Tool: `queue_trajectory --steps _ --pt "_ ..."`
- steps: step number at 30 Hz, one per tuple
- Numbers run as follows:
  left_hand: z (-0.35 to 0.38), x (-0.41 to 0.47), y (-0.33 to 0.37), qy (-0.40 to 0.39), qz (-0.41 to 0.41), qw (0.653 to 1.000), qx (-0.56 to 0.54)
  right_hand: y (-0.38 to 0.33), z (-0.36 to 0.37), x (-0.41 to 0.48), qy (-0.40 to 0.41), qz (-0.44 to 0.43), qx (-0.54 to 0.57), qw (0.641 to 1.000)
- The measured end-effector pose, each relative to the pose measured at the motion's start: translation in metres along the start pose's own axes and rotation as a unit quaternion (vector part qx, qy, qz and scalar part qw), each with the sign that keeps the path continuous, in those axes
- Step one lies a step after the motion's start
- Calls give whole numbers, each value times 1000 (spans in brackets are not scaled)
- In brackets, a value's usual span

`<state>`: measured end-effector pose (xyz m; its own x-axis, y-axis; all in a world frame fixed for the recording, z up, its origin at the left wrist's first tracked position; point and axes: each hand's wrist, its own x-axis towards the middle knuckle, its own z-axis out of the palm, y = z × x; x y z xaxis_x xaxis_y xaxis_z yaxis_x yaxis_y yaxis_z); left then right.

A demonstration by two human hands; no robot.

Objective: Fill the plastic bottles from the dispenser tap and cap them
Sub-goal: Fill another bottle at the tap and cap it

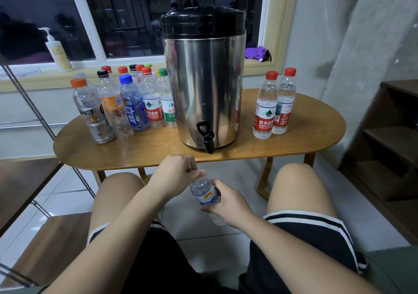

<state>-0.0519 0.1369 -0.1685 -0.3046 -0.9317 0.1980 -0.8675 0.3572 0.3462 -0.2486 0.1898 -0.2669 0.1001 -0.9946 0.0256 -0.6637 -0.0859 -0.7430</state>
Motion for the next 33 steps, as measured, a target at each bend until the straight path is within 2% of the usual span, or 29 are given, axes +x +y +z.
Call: queue_trajectory --steps 3,6,12,19,22,26,30,33 --pt "7 1 1 1 -67 998 9 1 -1 1 3 4 -9 1000" --pt "11 0 3 11 -82 997 -2 2 -1 1 4 5 -24 1000" --pt "17 -7 9 38 -42 995 -80 4 -4 2 19 8 -34 999" --pt "27 -15 0 119 17 977 -177 -1 -3 0 45 -9 -14 999" --pt "29 -19 -8 104 -15 967 -233 -1 -11 -5 47 -10 21 999" --pt "45 -20 -33 72 -81 965 -237 -9 -38 -13 56 -23 47 997" --pt "53 -17 -40 51 -114 963 -241 -24 -84 -23 106 -27 91 990" --pt "54 -18 -37 41 -109 962 -245 -29 -127 -18 182 -35 117 976"
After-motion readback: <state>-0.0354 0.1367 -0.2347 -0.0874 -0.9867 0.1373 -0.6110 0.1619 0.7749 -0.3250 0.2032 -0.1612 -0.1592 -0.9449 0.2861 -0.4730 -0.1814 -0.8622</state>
